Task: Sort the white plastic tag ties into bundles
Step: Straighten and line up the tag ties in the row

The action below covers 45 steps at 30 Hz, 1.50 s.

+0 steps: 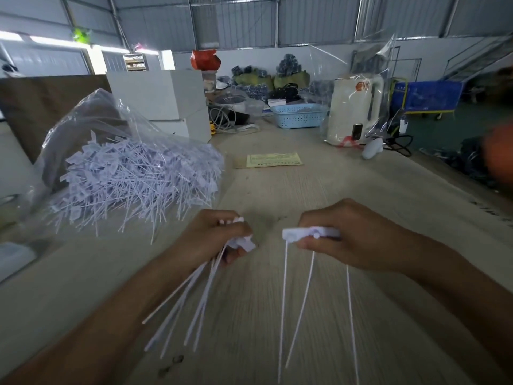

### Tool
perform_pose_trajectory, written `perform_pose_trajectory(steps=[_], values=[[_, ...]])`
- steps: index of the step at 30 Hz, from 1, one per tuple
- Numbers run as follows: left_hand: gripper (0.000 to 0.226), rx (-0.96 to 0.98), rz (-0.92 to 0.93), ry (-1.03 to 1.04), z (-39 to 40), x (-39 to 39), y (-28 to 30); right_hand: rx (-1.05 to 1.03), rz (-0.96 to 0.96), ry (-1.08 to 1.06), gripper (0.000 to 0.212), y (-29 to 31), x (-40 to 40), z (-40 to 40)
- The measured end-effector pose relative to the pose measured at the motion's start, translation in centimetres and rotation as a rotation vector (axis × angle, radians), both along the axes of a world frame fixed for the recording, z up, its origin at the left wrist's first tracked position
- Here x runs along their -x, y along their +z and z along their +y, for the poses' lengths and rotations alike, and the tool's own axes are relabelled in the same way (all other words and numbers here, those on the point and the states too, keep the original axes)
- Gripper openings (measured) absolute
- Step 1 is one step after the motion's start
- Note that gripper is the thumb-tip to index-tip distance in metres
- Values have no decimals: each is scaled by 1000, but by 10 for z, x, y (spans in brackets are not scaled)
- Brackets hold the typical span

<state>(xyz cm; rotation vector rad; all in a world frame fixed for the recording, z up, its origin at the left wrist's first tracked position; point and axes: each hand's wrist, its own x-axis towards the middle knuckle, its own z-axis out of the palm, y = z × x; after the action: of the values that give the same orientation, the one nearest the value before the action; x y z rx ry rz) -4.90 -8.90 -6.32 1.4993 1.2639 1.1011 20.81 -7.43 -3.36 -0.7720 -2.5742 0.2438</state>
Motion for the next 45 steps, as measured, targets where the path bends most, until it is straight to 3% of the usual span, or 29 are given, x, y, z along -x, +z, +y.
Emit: perform_pose_trajectory(steps=[2, 4, 6, 11, 15, 16, 18, 22, 24, 27, 30, 33, 36, 40, 45], values=[[11, -135, -7, -74, -4, -1, 0, 195, 146, 9, 31, 1, 1, 2], [13, -220, 13, -164, -10, -14, -2, 331, 157, 4, 19, -4, 9, 1], [16, -253, 47, -202, -12, -28, -5, 435, 175, -17, 24, -11, 13, 1], [7, -257, 211, -111, -13, -45, -8, 446, 175, -16, 29, -17, 16, -1], [12, -293, -6, -20, -14, -39, -7, 586, 174, -2, 19, -15, 12, 0], [12, -289, -88, -29, -13, -36, -5, 581, 176, -11, 11, -13, 10, 0], [14, -240, -167, -27, -13, -33, -3, 422, 206, -23, 23, -15, 13, 0], [20, 38, -117, 48, -5, -28, -3, -45, 66, -57, 35, -20, 19, -1], [20, 139, -117, -14, -1, -19, -3, -101, -4, -43, 36, -19, 18, -1], [17, 60, 75, -152, -5, -13, -2, 77, 8, 8, 29, -17, 13, -1], [17, -140, 211, 23, -3, -3, -3, 239, 23, 110, 24, -9, 7, 0], [14, -246, 140, 9, -2, 4, 1, 334, 161, 64, 17, -7, 3, 5], [15, -254, 121, -167, -9, -12, -2, 423, 256, -8, 15, -18, 12, 3], [20, -216, -17, -209, -12, -26, -5, 438, 323, -81, 18, -25, 19, 1], [14, -285, 72, -151, -13, -28, -3, 531, 320, -86, 23, -24, 22, -4]])
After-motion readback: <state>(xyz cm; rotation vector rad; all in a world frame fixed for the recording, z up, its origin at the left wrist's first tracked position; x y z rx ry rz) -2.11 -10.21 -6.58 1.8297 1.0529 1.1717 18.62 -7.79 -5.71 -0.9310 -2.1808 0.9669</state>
